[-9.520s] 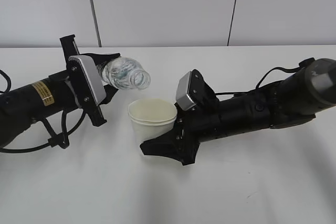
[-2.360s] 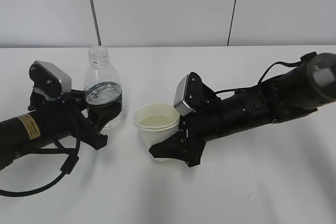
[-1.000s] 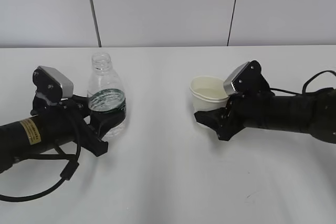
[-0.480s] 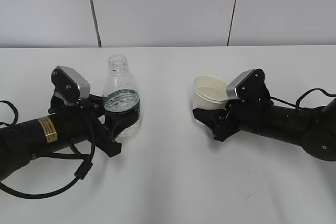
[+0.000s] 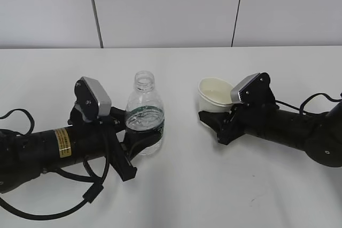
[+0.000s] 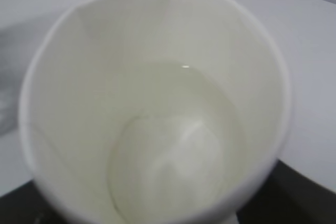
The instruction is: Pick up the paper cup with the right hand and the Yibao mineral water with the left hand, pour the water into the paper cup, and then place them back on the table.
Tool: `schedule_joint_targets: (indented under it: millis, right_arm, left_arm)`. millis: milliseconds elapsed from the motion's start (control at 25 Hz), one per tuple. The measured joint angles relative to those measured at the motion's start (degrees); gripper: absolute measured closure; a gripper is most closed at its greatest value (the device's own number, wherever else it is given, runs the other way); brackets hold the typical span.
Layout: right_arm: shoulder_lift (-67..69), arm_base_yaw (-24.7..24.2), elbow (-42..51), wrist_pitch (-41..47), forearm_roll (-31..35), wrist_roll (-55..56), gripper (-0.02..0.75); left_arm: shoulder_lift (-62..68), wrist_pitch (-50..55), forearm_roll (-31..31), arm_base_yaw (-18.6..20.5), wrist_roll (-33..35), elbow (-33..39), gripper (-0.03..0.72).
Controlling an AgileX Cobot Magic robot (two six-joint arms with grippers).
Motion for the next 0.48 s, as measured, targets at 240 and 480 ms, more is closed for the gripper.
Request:
schedule_joint_targets:
  millis: [240,480]
  right_arm:
    - [0.0,0.0,0.0,-0.02,-0.87,-1.15,0.218]
    - [0.0,0.0,0.0,-1.34,-13.2,0.75,0.218]
  left_arm:
    - [2.18,-0.19,-0.8,0.0,0.0,-0.07,0.349]
    - [3.36,-0.04,-8.21,0.0,1.95,-0.37,0.35]
